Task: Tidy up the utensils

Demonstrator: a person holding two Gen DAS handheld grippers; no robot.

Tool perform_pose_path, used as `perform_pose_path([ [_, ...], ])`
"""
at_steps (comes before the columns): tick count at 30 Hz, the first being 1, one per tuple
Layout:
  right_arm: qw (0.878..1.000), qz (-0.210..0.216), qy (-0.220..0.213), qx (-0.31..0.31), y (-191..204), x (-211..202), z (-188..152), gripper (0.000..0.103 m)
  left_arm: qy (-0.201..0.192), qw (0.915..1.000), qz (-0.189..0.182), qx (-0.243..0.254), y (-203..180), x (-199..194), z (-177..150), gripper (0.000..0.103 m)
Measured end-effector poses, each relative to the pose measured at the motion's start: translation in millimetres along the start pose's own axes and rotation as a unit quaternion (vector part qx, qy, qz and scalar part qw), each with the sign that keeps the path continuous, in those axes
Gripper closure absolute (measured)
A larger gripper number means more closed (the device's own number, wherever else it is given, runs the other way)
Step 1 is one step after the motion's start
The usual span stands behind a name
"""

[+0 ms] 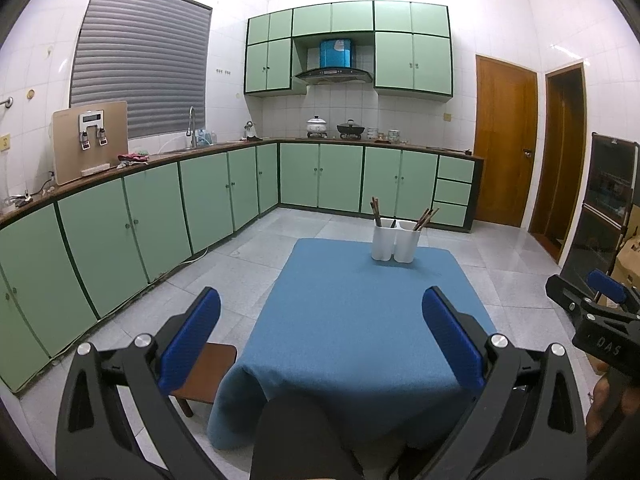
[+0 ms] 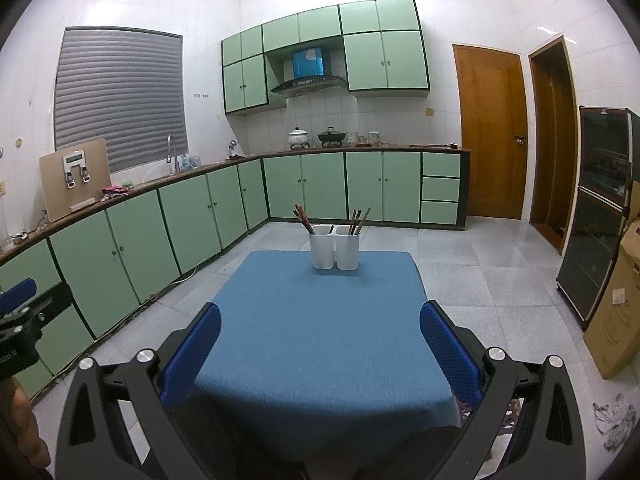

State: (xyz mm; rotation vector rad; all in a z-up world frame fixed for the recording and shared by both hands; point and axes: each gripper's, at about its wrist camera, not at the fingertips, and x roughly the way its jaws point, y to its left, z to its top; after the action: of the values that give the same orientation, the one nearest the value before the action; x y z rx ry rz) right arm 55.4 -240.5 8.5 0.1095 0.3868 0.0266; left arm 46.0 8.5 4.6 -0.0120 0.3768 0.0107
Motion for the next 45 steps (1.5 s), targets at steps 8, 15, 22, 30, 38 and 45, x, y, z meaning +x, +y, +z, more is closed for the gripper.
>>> perform_pose_path([
  [8,1.000,0.000,-0.002,0.002,-0.1,-2.3,-0.3,0.005,0.001,1.0000,-0.002,-0.002,0.3,-0.8,2.5,0.005],
  [15,1.000,0.000,-0.003,0.003,0.0,-2.8,-0.2,0.005,0.002,1.0000,-0.003,-0.001,1.6,-0.6,3.0,0.005],
  [22,1.000,0.001,-0.002,0.004,-0.5,-2.6,0.3,0.005,0.001,1.0000,-0.003,0.000,1.8,0.5,3.1,0.005],
  [30,1.000,0.000,-0.004,0.005,-0.8,-3.5,1.5,0.005,0.001,1.0000,-0.004,0.000,0.4,0.9,2.1,0.005],
  [38,1.000,0.000,-0.005,0.005,-0.5,-3.3,2.7,0.005,0.001,1.0000,-0.004,0.000,-0.1,0.4,2.2,0.005],
  [45,1.000,0.000,-0.003,0.004,0.5,-2.6,4.8,0.005,0.003,1.0000,-0.007,0.001,-1.4,2.2,0.0,0.005],
])
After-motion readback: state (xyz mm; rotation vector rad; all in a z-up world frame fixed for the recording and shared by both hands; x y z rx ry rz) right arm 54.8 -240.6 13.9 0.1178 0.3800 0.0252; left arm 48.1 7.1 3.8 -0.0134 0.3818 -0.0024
